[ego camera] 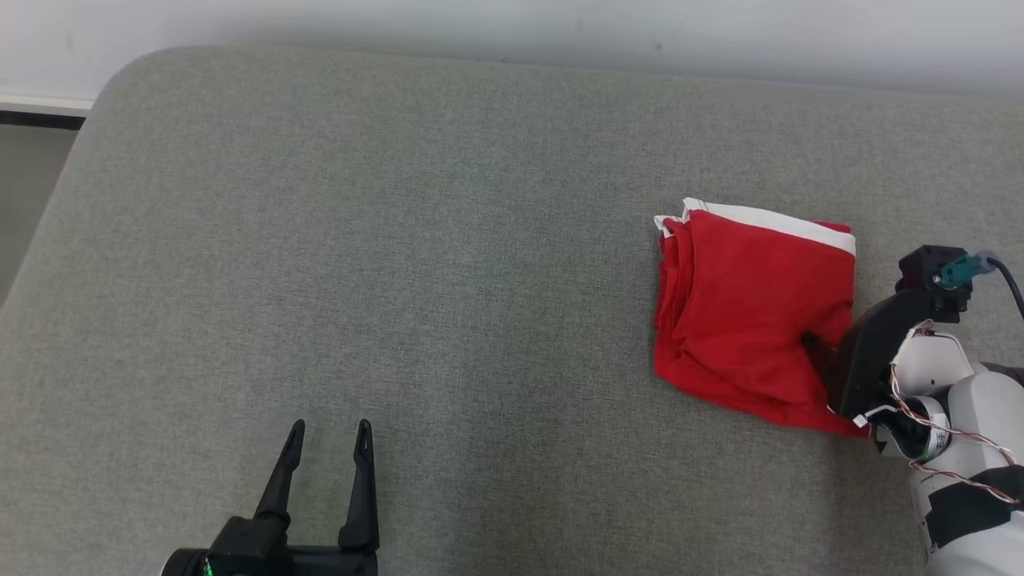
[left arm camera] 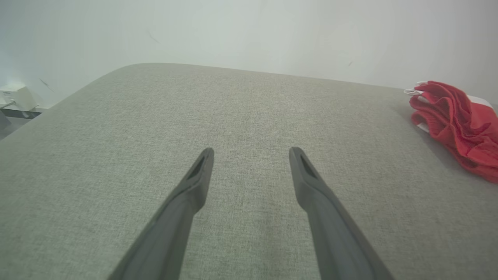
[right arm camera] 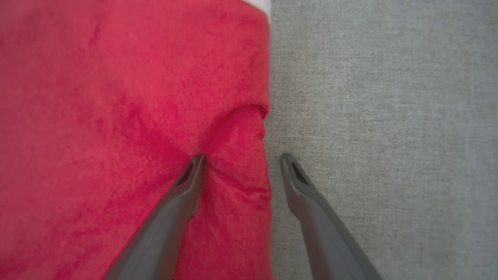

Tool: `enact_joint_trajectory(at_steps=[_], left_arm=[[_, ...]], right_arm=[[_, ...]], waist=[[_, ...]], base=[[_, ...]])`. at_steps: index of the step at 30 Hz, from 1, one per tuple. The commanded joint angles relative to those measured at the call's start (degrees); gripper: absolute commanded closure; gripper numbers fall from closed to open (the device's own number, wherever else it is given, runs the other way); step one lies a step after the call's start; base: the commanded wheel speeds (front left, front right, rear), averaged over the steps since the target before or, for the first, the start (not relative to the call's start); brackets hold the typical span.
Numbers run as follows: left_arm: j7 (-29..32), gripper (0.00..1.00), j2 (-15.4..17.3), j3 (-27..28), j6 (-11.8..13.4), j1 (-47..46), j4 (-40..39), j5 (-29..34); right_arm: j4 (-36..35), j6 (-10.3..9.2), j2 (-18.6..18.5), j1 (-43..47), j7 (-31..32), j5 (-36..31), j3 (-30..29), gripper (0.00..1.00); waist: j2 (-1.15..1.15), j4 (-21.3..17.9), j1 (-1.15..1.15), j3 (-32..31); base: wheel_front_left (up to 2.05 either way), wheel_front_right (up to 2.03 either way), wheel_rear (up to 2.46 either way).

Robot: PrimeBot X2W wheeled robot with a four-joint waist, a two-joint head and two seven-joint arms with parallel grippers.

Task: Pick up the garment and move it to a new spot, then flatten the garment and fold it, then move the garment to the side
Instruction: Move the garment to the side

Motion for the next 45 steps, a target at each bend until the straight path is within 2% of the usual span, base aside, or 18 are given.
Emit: enact_joint_trajectory(at_steps=[1, 2, 3, 4, 5, 10, 14, 16, 17, 25, 33, 39, 45], left_arm=[[-0.2, 0.0, -0.1, -0.2, 0.1, -0.9, 0.0, -0.6], [-0.2, 0.0, 0.0, -0.3, 0.2, -1.0, 0.0, -0.7], [-0.2, 0.0, 0.0, -0.4, 0.2, -1.1, 0.0, -0.7], [-0.2, 0.0, 0.0, -0.4, 0.2, -1.1, -0.1, -0.9], [-0.2, 0.0, -0.1, -0.6, 0.3, -1.1, -0.1, -1.0], [-0.2, 0.0, 0.0, -1.0, 0.5, -1.6, -0.4, -1.3], [-0.2, 0.0, 0.0, -1.1, 0.9, -1.8, -0.8, -1.8], [-0.2, 0.0, 0.0, -1.1, 0.9, -2.1, -0.9, -2.3], [-0.2, 0.0, 0.0, -1.1, 0.9, -2.2, -0.8, -2.4], [-0.2, 0.0, 0.0, -0.3, 0.9, -3.1, -0.9, -2.4], [-0.2, 0.0, 0.0, 1.2, 0.0, -4.1, -0.7, -1.0], [-0.2, 0.0, 0.0, 2.3, -1.4, -5.2, 0.0, 0.6], [-0.2, 0.0, 0.1, 3.7, -2.6, -5.7, 0.5, 2.9]], right_arm=[[2.7, -0.17, 1.4, 2.0, 1.9, -1.0, 0.3, 0.0], [3.2, -0.17, 1.6, 2.0, 2.8, -1.3, 0.4, 0.07], [3.4, -0.17, 1.6, 2.1, 3.3, -1.7, 0.7, 0.58], [3.3, -0.17, 1.4, 2.0, 3.4, -2.2, 1.2, 0.85], [3.0, -0.17, 1.1, 1.8, 3.6, -2.4, 1.5, 1.0], [0.0, -0.19, -2.1, -0.9, 3.3, -3.9, 6.2, 1.0], [-4.1, -0.18, -5.7, -4.3, 4.4, -2.7, 13.3, 1.0], [-6.4, -0.18, -8.2, -5.6, 5.7, -1.8, 17.4, 1.0], [-8.8, -0.18, -10.9, -6.6, 6.9, -0.3, 20.9, 1.0], [-18.7, -0.17, -21.6, -9.3, 10.1, 4.9, 29.7, 1.0], [-21.2, -0.18, -27.3, -10.5, 7.4, 5.3, 32.5, 1.0], [-18.1, -0.18, -29.5, -12.0, 3.5, 3.3, 32.8, 1.0], [-14.1, -0.18, -30.5, -12.4, -0.9, -0.3, 31.0, 1.0]], waist=[[0.0, 0.1, 0.0, 0.5], [0.0, -0.1, 0.0, 0.5], [0.0, -0.3, 0.0, 0.5], [0.0, -0.5, 0.0, 0.5], [0.0, -0.7, 0.0, 0.5], [0.0, -2.1, 0.0, 0.5], [0.0, -3.9, 0.0, 0.6], [0.0, -5.0, 0.0, 0.7], [0.0, -6.3, 0.0, 0.7], [0.0, -12.0, 0.0, 1.2], [0.0, -17.9, 0.0, 2.3], [0.0, -21.5, 0.0, 3.7], [0.0, -23.4, 0.0, 4.8]], base=[[0.0, 0.0, 0.0], [0.0, 0.0, 0.0], [0.0, 0.0, 0.0], [0.0, 0.0, 0.0], [0.0, 0.0, 0.0], [0.0, 0.0, 0.0], [0.0, 0.0, 0.0], [0.0, 0.0, 0.0], [0.0, 0.0, 0.0], [0.0, 0.0, 0.0], [0.0, 0.0, 0.0], [0.0, 0.0, 0.0], [0.0, 0.0, 0.0]])
